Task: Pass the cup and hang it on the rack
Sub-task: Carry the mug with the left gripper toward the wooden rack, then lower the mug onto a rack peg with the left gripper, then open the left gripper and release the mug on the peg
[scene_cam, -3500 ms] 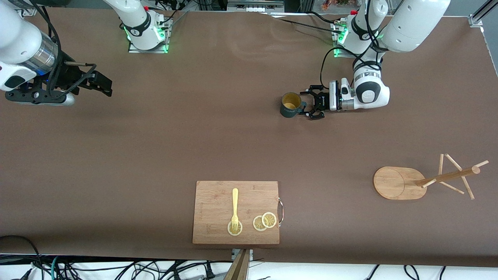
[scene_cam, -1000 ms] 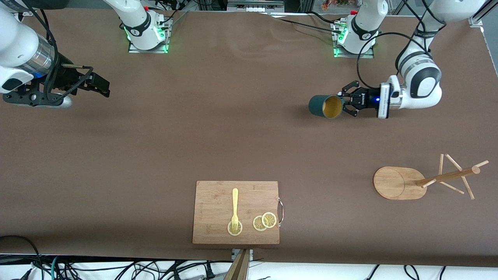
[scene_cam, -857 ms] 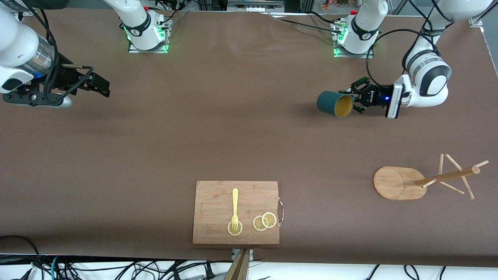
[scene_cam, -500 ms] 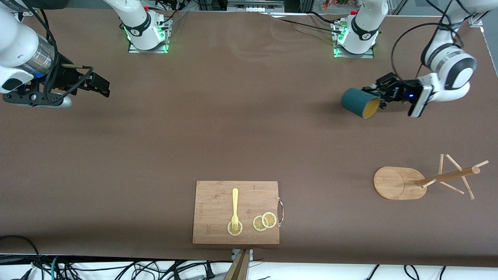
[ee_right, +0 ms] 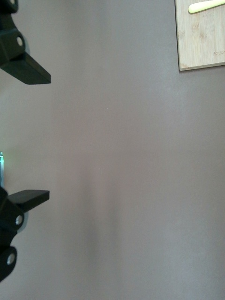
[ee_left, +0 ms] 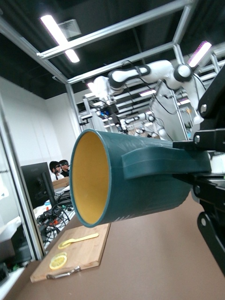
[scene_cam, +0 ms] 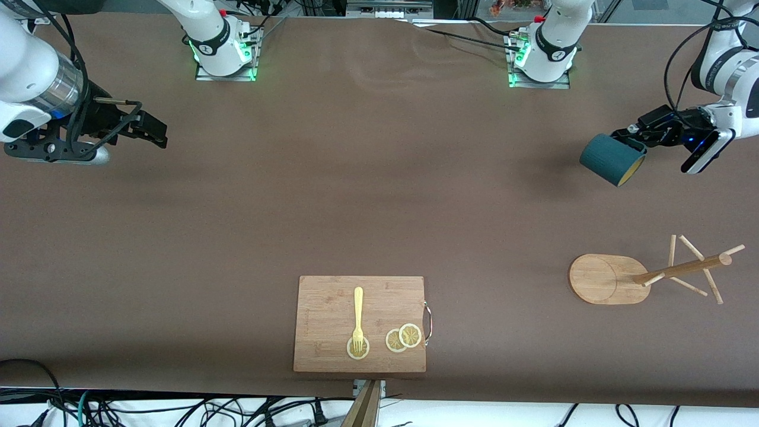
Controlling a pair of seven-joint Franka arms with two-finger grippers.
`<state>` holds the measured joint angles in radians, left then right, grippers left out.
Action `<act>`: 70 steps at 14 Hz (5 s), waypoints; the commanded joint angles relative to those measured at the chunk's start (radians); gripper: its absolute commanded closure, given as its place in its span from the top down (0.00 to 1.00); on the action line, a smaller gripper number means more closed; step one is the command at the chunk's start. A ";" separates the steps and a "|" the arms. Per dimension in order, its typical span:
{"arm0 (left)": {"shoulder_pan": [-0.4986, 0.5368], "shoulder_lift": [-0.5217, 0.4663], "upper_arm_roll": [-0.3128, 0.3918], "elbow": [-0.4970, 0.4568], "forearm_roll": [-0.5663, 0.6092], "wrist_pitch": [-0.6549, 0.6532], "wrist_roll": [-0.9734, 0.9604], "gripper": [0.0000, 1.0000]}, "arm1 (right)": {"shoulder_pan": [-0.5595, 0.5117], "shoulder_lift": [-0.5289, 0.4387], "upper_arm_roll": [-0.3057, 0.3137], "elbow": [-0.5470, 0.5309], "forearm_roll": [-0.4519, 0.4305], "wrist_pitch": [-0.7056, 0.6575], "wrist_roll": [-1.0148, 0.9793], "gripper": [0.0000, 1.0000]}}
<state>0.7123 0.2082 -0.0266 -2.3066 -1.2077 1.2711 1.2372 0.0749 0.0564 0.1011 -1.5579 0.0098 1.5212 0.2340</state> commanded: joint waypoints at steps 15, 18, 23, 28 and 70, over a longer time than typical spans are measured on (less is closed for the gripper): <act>0.082 0.307 -0.015 0.372 -0.113 -0.111 -0.380 0.00 | -0.006 0.002 0.002 0.018 0.004 -0.019 -0.013 0.99; 0.081 0.353 -0.015 0.395 -0.168 -0.113 -0.397 0.00 | -0.006 0.002 0.003 0.018 0.004 -0.018 -0.013 0.99; 0.072 0.434 -0.016 0.480 -0.202 -0.114 -0.398 0.00 | -0.006 0.002 0.003 0.018 0.004 -0.019 -0.013 0.99; 0.070 0.493 -0.019 0.529 -0.242 -0.113 -0.406 0.00 | -0.006 0.002 0.002 0.018 0.004 -0.019 -0.013 0.99; 0.136 0.354 0.031 0.665 0.202 -0.193 -0.404 1.00 | -0.006 0.002 0.002 0.018 0.004 -0.019 -0.012 0.99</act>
<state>0.8475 0.6600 0.0024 -1.6260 -1.0948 1.0753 0.8502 0.0748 0.0564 0.1007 -1.5575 0.0098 1.5206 0.2330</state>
